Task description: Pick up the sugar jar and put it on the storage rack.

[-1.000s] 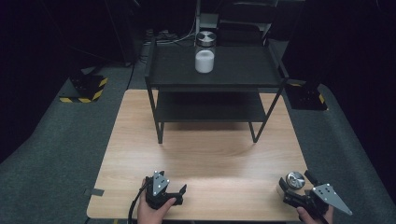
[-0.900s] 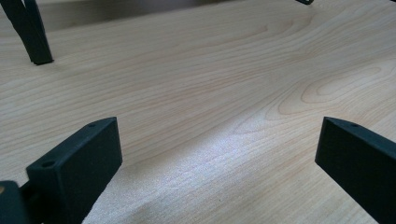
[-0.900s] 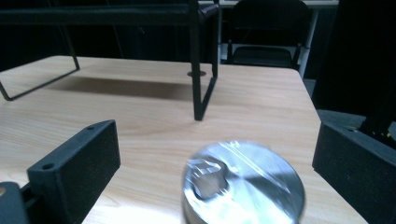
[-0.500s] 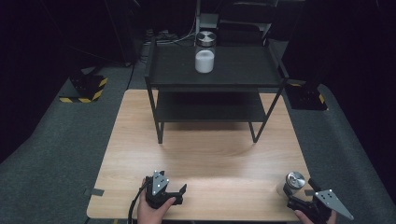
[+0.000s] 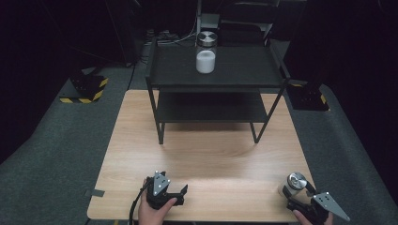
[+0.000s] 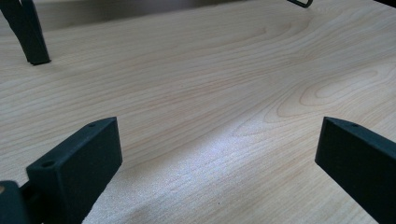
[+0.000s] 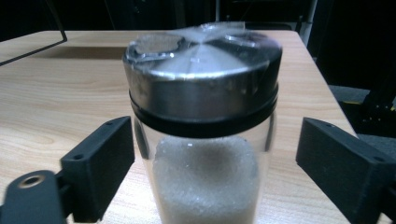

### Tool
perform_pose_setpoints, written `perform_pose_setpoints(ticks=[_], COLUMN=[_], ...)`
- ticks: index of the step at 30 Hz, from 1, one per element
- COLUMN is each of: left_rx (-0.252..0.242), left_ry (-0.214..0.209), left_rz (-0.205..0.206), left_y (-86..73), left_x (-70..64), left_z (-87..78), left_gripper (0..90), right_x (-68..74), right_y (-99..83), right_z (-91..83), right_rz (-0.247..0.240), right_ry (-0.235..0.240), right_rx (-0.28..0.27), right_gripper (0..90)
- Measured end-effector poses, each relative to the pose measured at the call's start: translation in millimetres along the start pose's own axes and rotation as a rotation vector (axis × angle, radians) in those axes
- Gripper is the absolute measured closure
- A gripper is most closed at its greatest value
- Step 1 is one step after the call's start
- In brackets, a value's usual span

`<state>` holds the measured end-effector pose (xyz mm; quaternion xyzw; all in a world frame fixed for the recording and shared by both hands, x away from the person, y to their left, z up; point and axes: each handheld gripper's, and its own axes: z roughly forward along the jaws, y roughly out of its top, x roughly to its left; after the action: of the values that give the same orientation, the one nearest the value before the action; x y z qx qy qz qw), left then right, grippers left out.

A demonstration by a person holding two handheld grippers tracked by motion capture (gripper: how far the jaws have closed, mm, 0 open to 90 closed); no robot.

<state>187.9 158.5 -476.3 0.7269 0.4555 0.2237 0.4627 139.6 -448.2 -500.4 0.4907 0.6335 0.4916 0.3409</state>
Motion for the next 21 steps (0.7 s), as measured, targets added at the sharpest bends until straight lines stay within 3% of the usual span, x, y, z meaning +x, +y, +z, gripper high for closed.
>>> perform_pose_setpoints(ticks=[8, 21], left_rx=[-0.006, -0.005], left_ry=[0.001, 0.000], left_rz=[0.001, -0.002], left_y=[-0.9, -0.8], left_x=[-0.9, -0.6], left_z=[-0.2, -0.1], left_gripper=[0.7, 0.7], right_x=[-3.0, 4.3], right_y=[-6.6, -0.5], right_z=[2.4, 3.4], right_rz=[0.010, -0.030], right_ry=[0.024, -0.001], right_rx=[-0.010, 0.007], right_gripper=[27.9, 30.4])
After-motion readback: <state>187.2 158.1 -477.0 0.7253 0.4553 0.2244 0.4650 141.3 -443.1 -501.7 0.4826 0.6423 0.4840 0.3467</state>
